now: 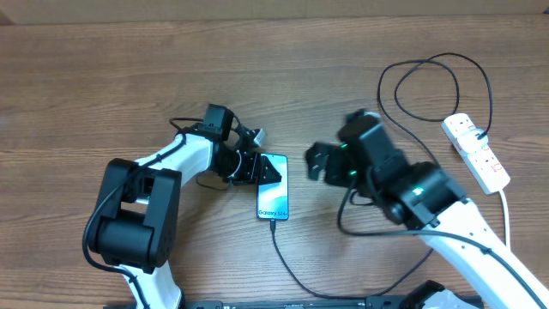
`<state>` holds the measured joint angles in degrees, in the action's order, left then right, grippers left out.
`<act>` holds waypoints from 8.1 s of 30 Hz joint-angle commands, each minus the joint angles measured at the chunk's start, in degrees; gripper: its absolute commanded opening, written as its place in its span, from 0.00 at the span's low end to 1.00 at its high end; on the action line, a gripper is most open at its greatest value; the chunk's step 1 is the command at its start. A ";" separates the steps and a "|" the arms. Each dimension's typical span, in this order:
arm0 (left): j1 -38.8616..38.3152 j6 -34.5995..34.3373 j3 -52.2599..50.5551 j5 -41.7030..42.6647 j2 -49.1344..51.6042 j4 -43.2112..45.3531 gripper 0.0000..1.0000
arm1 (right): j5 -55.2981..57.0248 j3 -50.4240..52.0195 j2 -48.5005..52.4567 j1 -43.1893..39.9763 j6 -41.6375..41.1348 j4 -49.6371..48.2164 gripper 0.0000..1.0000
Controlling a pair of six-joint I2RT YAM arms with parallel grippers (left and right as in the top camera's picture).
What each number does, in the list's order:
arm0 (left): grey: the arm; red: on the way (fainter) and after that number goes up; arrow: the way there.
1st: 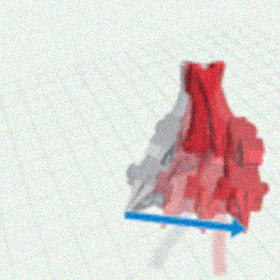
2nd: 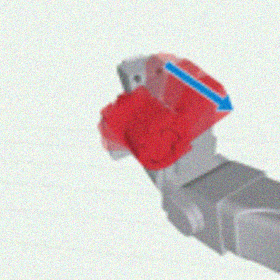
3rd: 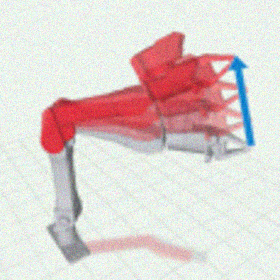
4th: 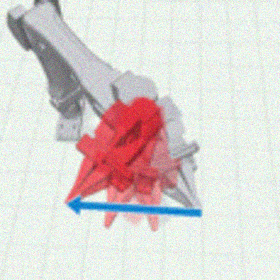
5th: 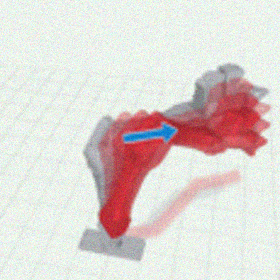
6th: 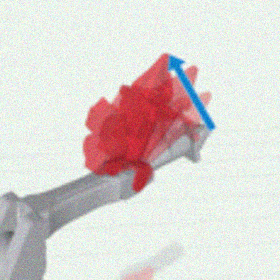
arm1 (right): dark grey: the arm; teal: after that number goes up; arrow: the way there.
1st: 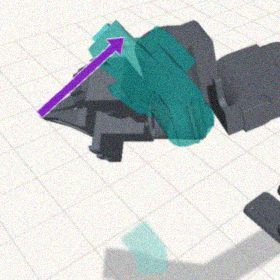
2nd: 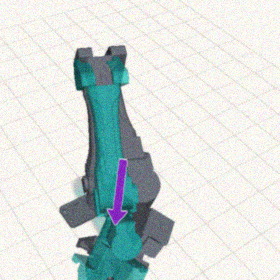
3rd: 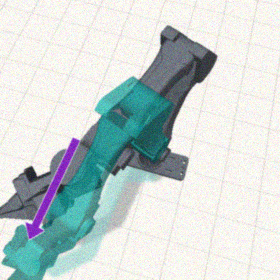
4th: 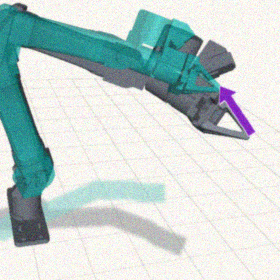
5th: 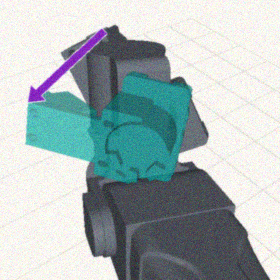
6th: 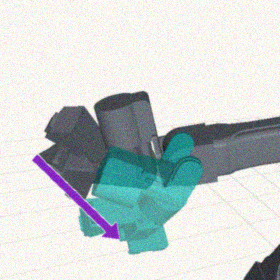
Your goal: Plug charger to phone and switch on socket
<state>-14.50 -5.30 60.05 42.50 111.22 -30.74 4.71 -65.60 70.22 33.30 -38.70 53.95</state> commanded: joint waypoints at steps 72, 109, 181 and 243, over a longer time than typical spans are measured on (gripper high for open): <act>11.02 -7.58 12.79 -64.96 -68.85 -44.46 1.00 | -0.42 -1.14 36.35 -63.43 22.53 -27.74 0.04; 11.02 -7.58 12.79 -64.96 -68.91 -44.46 1.00 | -1.86 1.64 36.85 -58.42 22.47 -24.11 0.04; 18.64 -8.44 13.92 -65.37 -110.97 -66.03 1.00 | -12.72 1.05 -26.27 -37.05 16.63 22.49 1.00; 18.64 -8.44 13.92 -65.37 -110.97 -66.03 1.00 | -11.98 59.78 -70.05 -37.09 19.15 -56.72 1.00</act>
<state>3.86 -13.39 73.89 -22.20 0.86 -96.73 -6.61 -8.38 0.71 -4.08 -19.49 -0.89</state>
